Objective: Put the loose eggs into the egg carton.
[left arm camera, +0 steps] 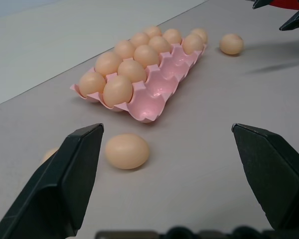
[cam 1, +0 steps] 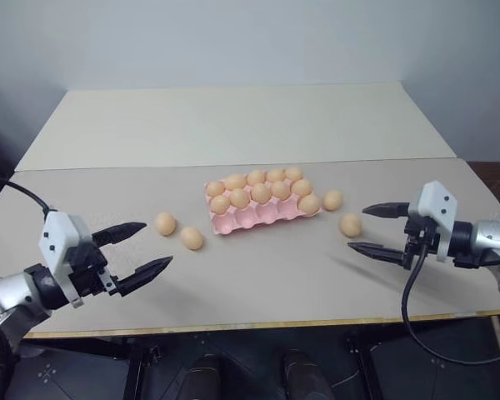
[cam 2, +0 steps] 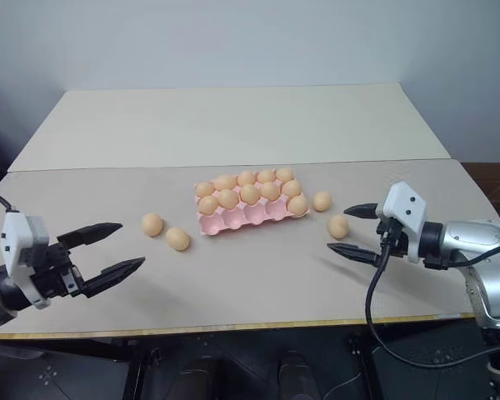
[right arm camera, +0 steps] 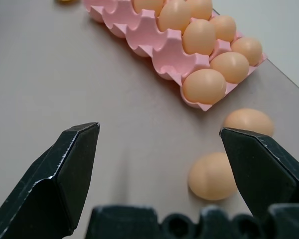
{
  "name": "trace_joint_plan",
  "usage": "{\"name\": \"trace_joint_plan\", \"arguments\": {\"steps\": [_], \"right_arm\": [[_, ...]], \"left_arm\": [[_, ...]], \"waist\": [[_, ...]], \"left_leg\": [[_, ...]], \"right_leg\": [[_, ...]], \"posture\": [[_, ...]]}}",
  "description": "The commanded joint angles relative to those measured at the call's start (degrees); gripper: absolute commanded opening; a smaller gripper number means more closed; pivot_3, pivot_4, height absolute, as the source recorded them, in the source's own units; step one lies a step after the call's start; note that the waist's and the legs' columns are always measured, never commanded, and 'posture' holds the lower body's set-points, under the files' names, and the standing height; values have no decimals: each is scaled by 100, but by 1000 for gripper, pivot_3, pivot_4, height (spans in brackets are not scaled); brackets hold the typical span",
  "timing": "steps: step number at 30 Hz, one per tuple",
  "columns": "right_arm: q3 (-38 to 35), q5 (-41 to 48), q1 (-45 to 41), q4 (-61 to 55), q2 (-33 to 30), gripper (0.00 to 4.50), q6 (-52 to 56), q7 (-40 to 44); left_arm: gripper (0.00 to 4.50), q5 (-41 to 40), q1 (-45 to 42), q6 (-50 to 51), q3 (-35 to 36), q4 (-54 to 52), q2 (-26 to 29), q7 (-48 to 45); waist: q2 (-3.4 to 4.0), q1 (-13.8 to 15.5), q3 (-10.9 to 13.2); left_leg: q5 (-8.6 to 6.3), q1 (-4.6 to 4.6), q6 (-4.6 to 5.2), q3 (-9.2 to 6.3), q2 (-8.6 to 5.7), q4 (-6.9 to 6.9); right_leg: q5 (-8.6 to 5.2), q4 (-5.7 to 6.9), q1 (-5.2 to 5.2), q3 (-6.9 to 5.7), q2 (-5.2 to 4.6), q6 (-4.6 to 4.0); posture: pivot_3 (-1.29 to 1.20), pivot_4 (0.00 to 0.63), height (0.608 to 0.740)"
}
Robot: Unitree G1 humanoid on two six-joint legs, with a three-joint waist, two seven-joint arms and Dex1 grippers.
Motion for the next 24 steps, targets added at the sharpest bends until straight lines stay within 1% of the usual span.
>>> {"name": "trace_joint_plan", "arguments": {"steps": [1, 3, 8, 11, 19, 21, 24], "right_arm": [[-316, 110, 35, -230, -54, 4494, -71, -50], [-351, 120, 94, -272, -46, 4494, -52, -77], [-394, 140, 181, -317, -46, 4494, -32, -132], [-367, 117, 93, -216, -86, 4494, -28, -140], [-458, 20, -215, -23, -529, 4494, 93, -95], [-386, -40, -174, -88, -601, 4494, 204, -195], [-154, -175, -107, -245, -498, 4494, 346, -448]], "left_arm": [[4500, -150, -174, 1, 67, 58, 80, 27], [4500, -347, -275, 91, 131, 81, 59, 62], [4500, -240, -315, 46, 95, 121, 261, -95], [4500, -268, -416, 67, 58, 241, 428, -258], [4500, -507, -642, 196, 55, 372, 666, -526], [4500, -529, -795, 220, -29, 454, 719, -546], [4500, -536, -1058, 258, -232, 609, 796, -646]], "waist": [[0, 2, 0], [0, 4, 0], [0, -3, 0], [0, -3, 0], [0, -7, 0], [0, -5, 0], [0, -5, 0]], "left_leg": [[0, 1, 0, 0, 0, 0], [0, 0, 0, 0, 0, 0], [0, 0, 0, 0, 0, 0], [0, 2, 0, 0, 1, 0], [0, 0, 0, 1, 2, 0], [0, 0, 0, 1, 2, 0], [0, 2, 0, 2, 0, 1]], "right_leg": [[0, 0, 0, 0, 0, 0], [0, 0, 0, 0, 1, 0], [0, 0, 0, 0, 0, 0], [0, 2, 0, 0, 3, 0], [0, 0, -3, 1, 3, 0], [0, 0, -1, 1, 3, 0], [0, 0, 2, 1, 1, 0]], "posture": [[0, 150, 740], [0, 150, 740], [0, 150, 740], [0, 150, 740], [0, 150, 740], [0, 150, 740], [0, 150, 740]]}}
